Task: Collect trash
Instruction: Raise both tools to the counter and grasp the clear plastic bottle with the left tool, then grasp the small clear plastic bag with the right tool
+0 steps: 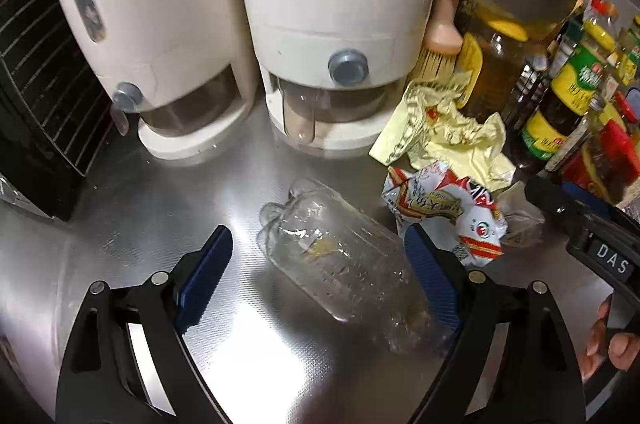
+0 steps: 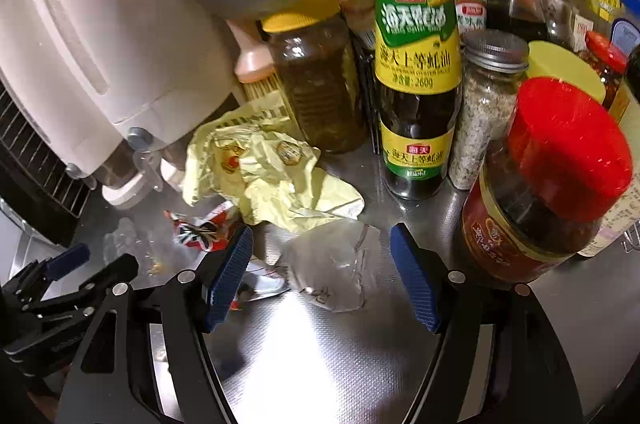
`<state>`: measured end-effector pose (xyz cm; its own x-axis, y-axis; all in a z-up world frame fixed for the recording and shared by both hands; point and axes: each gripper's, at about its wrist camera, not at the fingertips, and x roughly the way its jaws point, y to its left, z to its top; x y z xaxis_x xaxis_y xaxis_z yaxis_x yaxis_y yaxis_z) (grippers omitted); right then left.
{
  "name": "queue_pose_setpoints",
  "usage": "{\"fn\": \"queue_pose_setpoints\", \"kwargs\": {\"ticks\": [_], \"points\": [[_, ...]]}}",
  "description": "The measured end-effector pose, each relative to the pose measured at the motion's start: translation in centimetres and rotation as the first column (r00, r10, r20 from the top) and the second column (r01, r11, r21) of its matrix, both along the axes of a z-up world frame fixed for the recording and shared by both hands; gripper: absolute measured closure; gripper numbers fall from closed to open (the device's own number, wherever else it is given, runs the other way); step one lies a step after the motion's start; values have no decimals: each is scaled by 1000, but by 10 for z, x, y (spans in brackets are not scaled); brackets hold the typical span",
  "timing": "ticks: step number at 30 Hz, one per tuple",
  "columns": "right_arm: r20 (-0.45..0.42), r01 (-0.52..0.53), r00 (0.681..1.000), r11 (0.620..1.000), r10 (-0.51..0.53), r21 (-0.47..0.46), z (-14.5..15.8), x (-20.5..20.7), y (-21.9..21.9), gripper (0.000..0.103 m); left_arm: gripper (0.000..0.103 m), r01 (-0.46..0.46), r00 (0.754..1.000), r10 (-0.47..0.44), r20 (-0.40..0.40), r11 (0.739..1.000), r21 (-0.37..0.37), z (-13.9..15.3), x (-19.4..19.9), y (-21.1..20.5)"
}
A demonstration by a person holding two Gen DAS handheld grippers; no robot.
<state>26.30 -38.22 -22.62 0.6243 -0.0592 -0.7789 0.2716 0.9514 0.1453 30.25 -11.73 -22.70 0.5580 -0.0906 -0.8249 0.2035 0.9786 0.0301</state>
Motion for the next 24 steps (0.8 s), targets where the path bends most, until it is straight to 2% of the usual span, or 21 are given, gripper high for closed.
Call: {"fn": "queue_pose_setpoints", "kwargs": {"ticks": [3,8,12,14,19,21,24], "points": [[-19,6,1000,1000,-6,-2,-7,3,-3,33,18,2,1000,-2,-9,1000,6,-7,2,-2],[-55,13,998,1000,-13,8,-22,7,-7,34,16,3,999,-1,-38,998,60,-21,4,-4],[-71,14,997,1000,-13,8,-29,9,-8,34,17,-17,996,22,-81,998,59,-32,8,7],[-72,14,997,1000,-14,7,-30,10,-8,34,21,-24,995,30,-96,998,61,-38,9,13],[-79,-10,997,1000,12,16,-31,10,-3,46,22,-33,993,38,-110,998,47,-40,6,23],[-88,-23,996,999,25,27,-33,10,-1,58,22,-33,993,38,-115,999,43,-41,4,26],[-85,-31,996,999,35,44,-34,7,2,68,23,-26,992,31,-123,999,42,-43,1,29]]}}
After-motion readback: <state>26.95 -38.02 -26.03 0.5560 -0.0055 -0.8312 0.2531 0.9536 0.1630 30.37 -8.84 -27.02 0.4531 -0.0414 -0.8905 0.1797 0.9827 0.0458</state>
